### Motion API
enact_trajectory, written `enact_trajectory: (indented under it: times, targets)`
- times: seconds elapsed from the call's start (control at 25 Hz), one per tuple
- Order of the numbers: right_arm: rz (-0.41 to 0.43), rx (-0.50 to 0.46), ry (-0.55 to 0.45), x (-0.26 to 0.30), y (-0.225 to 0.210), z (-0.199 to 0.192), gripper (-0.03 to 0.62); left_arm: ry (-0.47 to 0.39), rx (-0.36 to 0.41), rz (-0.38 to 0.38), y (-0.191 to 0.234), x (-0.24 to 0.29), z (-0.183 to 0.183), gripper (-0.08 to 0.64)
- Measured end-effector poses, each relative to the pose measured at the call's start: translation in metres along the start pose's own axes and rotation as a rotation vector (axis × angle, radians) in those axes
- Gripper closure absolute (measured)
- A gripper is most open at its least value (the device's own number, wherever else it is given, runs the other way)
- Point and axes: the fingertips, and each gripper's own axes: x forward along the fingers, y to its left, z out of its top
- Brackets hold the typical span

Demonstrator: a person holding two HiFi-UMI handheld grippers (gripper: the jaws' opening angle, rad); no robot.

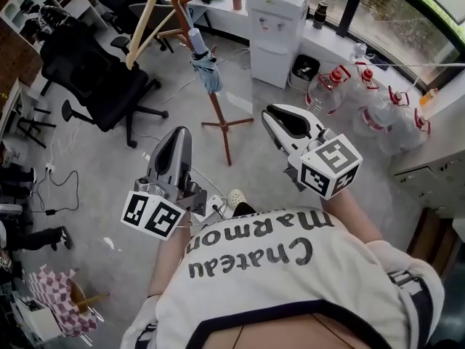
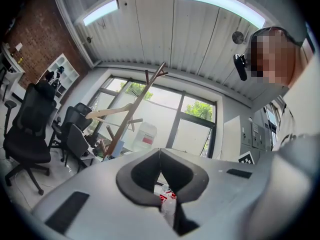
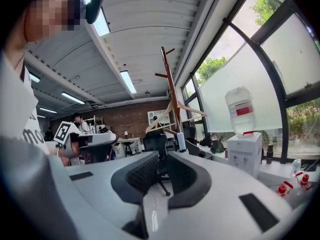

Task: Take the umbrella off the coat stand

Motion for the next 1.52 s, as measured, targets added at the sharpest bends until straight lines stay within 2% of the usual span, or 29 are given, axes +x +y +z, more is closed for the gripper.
enact_trajectory:
  times: [0.08,0.24,0.6,0.84,1.16,1.52]
  targets:
    - [0.011,0.004,-0.002,0.021,-0.007,0.006,0.538,-0.002,-0.004,0.004,0.018,0.013,0.008,0.535]
    - [0.017,-0.002,-0.001,0.062,-0.021,0.016,0.472,-0.012,-0.001,0.009,0.053,0.035,0.024,0.535]
    - [0.005,-0.026,0.003,0.152,-0.037,0.032,0.463,-0.04,0.036,0.036,0.129,0.055,0.067,0.537]
    - [-0.007,-0.044,0.023,0.2,-0.044,0.031,0.432,-0.07,0.056,0.073,0.179,0.054,0.088,0.535]
    - [-0.033,-0.037,0.052,0.239,-0.06,0.023,0.409,-0.075,0.044,0.123,0.217,0.046,0.091,0.535]
    - [-0.005,0.009,0.04,0.27,-0.071,0.023,0.351,-0.079,0.048,0.216,0.239,0.027,0.09,0.535]
